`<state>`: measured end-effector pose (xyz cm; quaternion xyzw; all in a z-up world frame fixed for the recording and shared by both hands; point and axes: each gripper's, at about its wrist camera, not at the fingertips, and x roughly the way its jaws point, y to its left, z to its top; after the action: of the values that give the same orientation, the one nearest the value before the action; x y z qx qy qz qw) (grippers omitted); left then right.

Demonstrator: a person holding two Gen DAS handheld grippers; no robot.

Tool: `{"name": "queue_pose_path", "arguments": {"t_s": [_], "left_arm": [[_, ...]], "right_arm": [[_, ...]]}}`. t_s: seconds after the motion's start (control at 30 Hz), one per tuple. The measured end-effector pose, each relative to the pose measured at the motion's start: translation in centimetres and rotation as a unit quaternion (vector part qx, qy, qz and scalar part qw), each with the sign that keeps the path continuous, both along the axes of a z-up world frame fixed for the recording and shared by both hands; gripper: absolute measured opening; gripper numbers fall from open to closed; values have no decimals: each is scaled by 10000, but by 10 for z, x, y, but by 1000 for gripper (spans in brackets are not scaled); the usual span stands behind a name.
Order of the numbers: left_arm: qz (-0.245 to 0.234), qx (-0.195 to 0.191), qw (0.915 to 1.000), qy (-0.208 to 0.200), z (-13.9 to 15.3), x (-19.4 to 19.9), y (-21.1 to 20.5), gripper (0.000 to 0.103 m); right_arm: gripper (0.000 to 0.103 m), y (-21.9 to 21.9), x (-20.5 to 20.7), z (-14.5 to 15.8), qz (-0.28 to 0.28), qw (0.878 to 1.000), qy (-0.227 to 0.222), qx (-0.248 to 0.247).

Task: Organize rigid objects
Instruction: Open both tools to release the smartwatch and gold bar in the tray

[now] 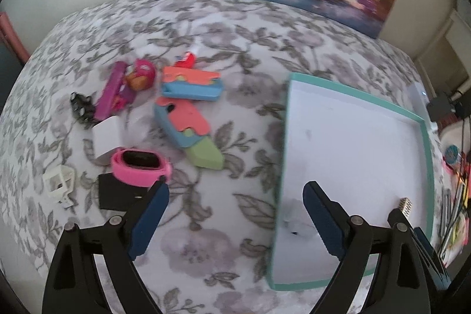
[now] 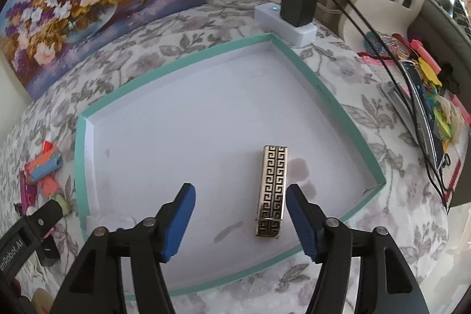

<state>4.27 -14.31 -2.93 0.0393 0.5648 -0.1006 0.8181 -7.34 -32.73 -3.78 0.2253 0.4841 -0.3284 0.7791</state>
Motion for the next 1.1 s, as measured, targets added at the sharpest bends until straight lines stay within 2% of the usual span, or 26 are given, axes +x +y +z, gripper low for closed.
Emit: {"name": "queue_pose_path", "arguments": {"t_s": [0.2, 0.37, 0.53, 0.7, 0.8, 0.9, 1.1], "left_arm": [[335, 125, 9993, 47, -2, 6, 21, 93], [559, 247, 9981, -46, 4, 10, 40, 93], [755, 335, 9964, -182, 14, 14, 62, 93], [901, 220, 9953, -290, 26, 16, 85, 93], [990, 229, 9941, -365, 33, 17, 99, 99], [1121, 129, 9927, -424, 40, 19, 118, 99], [1369, 142, 9892, -507, 48, 19, 153, 99]], "right_arm": [[83, 4, 2, -1, 54, 10000, -10, -1], [103, 7, 4, 0, 154, 9998, -104, 31], [103, 12, 6, 2, 236, 9995, -185, 44], [103, 17, 6, 1, 235, 9996, -146, 63], [103, 17, 4, -1, 173, 9997, -84, 120], [103, 20, 4, -1, 147, 9999, -7, 21], [103, 31, 8, 6, 310, 9993, -170, 90]]}}
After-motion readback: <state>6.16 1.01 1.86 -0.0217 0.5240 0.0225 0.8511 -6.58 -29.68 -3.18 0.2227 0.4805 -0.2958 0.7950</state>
